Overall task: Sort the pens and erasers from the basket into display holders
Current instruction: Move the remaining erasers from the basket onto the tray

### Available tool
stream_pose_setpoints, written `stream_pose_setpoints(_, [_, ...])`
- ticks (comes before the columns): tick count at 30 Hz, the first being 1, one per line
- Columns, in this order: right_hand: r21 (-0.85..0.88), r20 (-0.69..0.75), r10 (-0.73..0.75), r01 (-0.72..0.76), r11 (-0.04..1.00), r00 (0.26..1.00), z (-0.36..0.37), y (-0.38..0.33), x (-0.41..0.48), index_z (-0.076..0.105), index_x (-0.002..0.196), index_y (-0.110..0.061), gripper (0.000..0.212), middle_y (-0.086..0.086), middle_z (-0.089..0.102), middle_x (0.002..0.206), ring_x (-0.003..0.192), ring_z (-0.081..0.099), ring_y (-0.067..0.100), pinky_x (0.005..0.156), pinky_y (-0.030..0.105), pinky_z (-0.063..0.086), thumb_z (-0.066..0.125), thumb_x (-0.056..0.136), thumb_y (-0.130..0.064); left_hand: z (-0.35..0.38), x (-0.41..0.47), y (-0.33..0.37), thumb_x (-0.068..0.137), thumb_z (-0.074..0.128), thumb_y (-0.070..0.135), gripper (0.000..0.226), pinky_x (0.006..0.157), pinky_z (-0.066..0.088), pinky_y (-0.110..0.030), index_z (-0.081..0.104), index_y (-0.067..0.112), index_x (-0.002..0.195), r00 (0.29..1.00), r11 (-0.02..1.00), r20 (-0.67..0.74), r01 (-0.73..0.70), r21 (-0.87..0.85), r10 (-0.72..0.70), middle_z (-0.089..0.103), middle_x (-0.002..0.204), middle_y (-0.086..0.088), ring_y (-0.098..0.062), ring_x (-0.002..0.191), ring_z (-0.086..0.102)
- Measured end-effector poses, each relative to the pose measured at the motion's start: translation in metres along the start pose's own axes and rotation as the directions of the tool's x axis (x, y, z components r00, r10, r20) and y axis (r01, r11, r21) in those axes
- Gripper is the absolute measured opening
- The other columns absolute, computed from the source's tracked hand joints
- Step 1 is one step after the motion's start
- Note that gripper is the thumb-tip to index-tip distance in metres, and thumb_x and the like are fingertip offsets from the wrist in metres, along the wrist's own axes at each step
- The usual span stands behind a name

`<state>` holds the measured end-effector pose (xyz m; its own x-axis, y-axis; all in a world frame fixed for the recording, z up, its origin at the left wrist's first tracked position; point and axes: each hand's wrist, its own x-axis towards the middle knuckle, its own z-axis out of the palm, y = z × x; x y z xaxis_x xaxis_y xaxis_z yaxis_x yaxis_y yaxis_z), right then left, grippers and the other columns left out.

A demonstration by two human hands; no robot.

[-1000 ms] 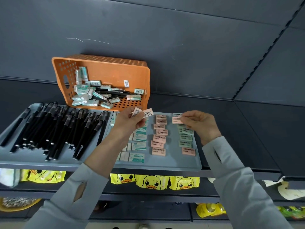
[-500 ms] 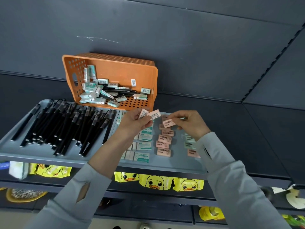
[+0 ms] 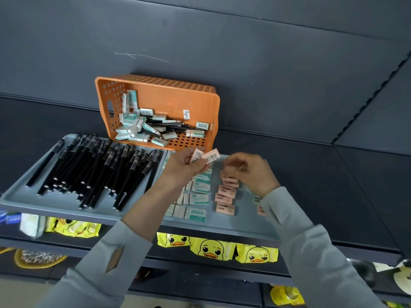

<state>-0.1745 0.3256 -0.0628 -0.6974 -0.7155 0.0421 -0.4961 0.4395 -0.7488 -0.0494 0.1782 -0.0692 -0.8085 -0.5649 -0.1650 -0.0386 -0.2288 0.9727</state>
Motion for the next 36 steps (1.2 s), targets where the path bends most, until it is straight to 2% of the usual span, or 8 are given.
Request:
stream_pose_setpoints(3, [0.370, 0.048, 0.125, -0.134, 0.919, 0.991, 0.000, -0.007, -0.001, 0.070, 0.101, -0.016, 0.024, -0.001, 0.072, 0.089, 0.080, 0.067, 0.014, 0.073, 0.025, 0.055, 0.058, 0.094, -0.036, 0.000, 0.000, -0.001, 0.086, 0.066, -0.002, 0.032, 0.087, 0.056, -0.030, 0.066, 0.016, 0.113, 0.996, 0.980, 0.049, -0.086, 0.182, 0.078, 0.071, 0.104, -0.006, -0.019, 0.099, 0.068])
stream_pose_setpoints(8, [0.646, 0.141, 0.099, -0.168, 0.745, 0.985, -0.003, -0.006, -0.002, 0.071, 0.100, -0.006, 0.014, 0.015, 0.071, 0.096, 0.083, 0.066, 0.021, 0.080, 0.027, 0.058, 0.065, 0.087, -0.001, 0.007, -0.001, -0.001, 0.087, 0.064, -0.001, 0.032, 0.088, 0.052, -0.022, 0.070, 0.020, 0.111, 0.989, 0.963, 0.070, -0.141, 0.229, 0.129, 0.072, 0.106, 0.006, -0.011, 0.105, 0.064])
stream_pose_setpoints(14, [0.673, 0.047, 0.108, -0.111, 0.731, 0.993, -0.014, 0.004, -0.008, 0.069, 0.103, -0.011, 0.029, 0.007, 0.072, 0.097, 0.084, 0.070, 0.014, 0.074, 0.020, 0.055, 0.066, 0.083, 0.009, 0.008, 0.000, 0.005, 0.101, 0.043, 0.003, 0.023, 0.091, 0.054, -0.028, 0.053, 0.004, 0.121, 0.999, 0.994, -0.004, 0.035, -0.105, -0.036, 0.069, 0.111, -0.012, -0.021, 0.105, 0.067])
stream_pose_setpoints(21, [0.350, -0.097, 0.095, -0.056, 0.935, 0.991, -0.021, 0.015, 0.001, 0.075, 0.094, -0.024, 0.023, -0.005, 0.073, 0.092, 0.090, 0.067, 0.013, 0.084, 0.030, 0.055, 0.065, 0.088, -0.004, 0.005, -0.001, -0.003, 0.095, 0.057, 0.007, 0.020, 0.090, 0.054, -0.029, 0.064, 0.008, 0.113, 0.998, 0.999, -0.057, -0.016, 0.043, 0.018, 0.068, 0.107, -0.010, -0.017, 0.096, 0.065])
stream_pose_setpoints(27, [-0.054, 0.111, -0.012, 0.018, 0.998, 0.994, -0.005, 0.004, 0.021, 0.070, 0.105, -0.033, 0.031, -0.011, 0.070, 0.102, 0.097, 0.063, 0.007, 0.091, 0.028, 0.052, 0.061, 0.091, -0.007, 0.003, -0.006, 0.000, 0.088, 0.064, 0.000, 0.020, 0.080, 0.056, -0.023, 0.062, 0.013, 0.103, 0.992, 0.994, -0.099, -0.066, 0.086, 0.074, 0.068, 0.103, -0.012, -0.018, 0.089, 0.067])
stream_pose_setpoints(30, [-0.151, 0.153, -0.012, 0.035, 0.988, 0.988, 0.001, -0.001, 0.020, 0.068, 0.113, -0.028, 0.030, -0.012, 0.068, 0.106, 0.097, 0.061, 0.004, 0.087, 0.021, 0.049, 0.061, 0.092, -0.008, 0.001, -0.007, 0.001, 0.084, 0.069, -0.001, 0.021, 0.086, 0.056, -0.031, 0.063, 0.016, 0.095, 0.987, 0.986, -0.120, -0.086, 0.140, 0.104, 0.070, 0.101, -0.010, -0.022, 0.095, 0.067])
stream_pose_setpoints(34, [0.103, -0.036, 0.003, 0.001, 0.995, 0.999, 0.002, -0.007, 0.016, 0.071, 0.099, -0.024, 0.016, -0.011, 0.071, 0.095, 0.090, 0.066, 0.005, 0.082, 0.026, 0.052, 0.056, 0.096, -0.020, 0.002, -0.009, 0.002, 0.080, 0.070, -0.005, 0.024, 0.084, 0.054, -0.029, 0.064, 0.018, 0.084, 0.979, 0.968, -0.097, -0.158, 0.195, 0.179, 0.071, 0.096, -0.003, -0.015, 0.092, 0.067])
stream_pose_setpoints(36, [0.401, 0.110, 0.049, -0.089, 0.912, 0.993, 0.003, -0.014, 0.012, 0.070, 0.103, -0.013, 0.017, 0.003, 0.073, 0.095, 0.086, 0.067, 0.012, 0.080, 0.030, 0.055, 0.056, 0.097, -0.020, 0.005, -0.009, 0.002, 0.080, 0.070, -0.005, 0.023, 0.082, 0.055, -0.026, 0.065, 0.017, 0.081, 0.975, 0.958, -0.076, -0.190, 0.215, 0.210, 0.072, 0.096, -0.005, -0.016, 0.091, 0.069])
